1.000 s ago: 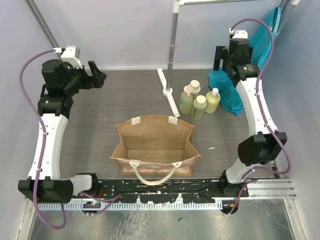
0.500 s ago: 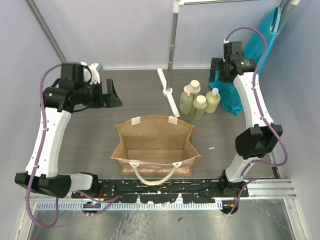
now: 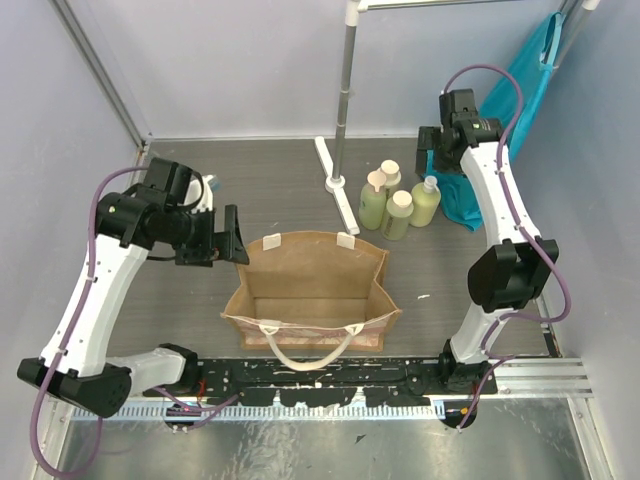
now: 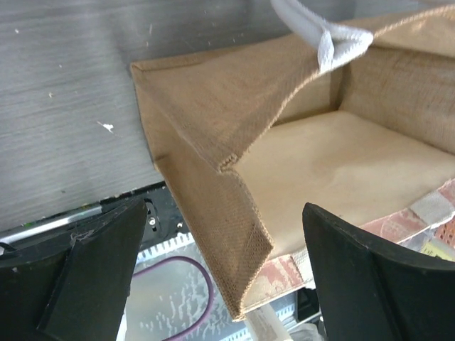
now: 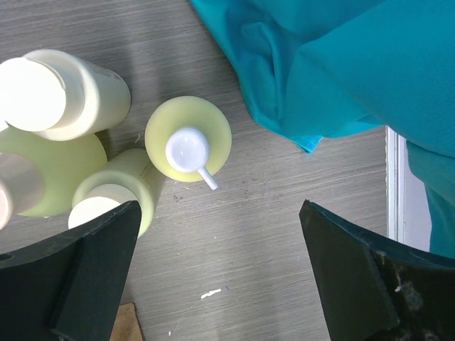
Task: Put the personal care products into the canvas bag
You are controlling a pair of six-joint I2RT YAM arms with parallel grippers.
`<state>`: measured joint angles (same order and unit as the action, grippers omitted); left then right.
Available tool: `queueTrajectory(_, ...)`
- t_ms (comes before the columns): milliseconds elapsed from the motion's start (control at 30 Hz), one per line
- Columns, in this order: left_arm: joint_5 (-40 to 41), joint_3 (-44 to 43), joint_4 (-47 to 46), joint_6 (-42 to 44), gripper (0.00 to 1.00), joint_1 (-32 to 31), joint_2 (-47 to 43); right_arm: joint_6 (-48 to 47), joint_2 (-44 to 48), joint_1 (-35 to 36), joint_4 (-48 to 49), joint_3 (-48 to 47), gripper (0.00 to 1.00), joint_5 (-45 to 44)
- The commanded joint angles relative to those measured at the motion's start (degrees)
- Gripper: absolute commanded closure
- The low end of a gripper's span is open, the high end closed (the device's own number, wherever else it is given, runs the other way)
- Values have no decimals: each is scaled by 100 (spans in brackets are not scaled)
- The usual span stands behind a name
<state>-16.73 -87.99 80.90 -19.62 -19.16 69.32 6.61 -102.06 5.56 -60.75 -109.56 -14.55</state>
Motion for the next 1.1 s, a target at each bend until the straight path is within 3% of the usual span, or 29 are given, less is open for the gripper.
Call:
queueTrajectory(0, -60, 292, 208, -206, 2, -231, -89, 7, 2, 32, 103, 110, 0, -118)
queueTrajectory(433, 364, 954, -690, -23, 1, -468, 196, -8, -295, 33, 350, 87, 0, 145)
queueTrajectory(633, 146, 1197, -748, 154, 46, -467, 286, -59, -338, 28, 299, 97, 0, 67)
queueTrajectory(833, 154, 1272, -695, 316, 74, -466, 258, -73, -341, 31, 250, 184, 0, 40)
queueTrajectory(933, 239, 1144, -697, 401, 84, -470, 300, -81, -387, 33, 275, 241, 0, 140)
queueTrajectory(1067, 279, 932, -687, 532, 86, -466, 571, -47, -469, 33, 389, 393, 0, 365)
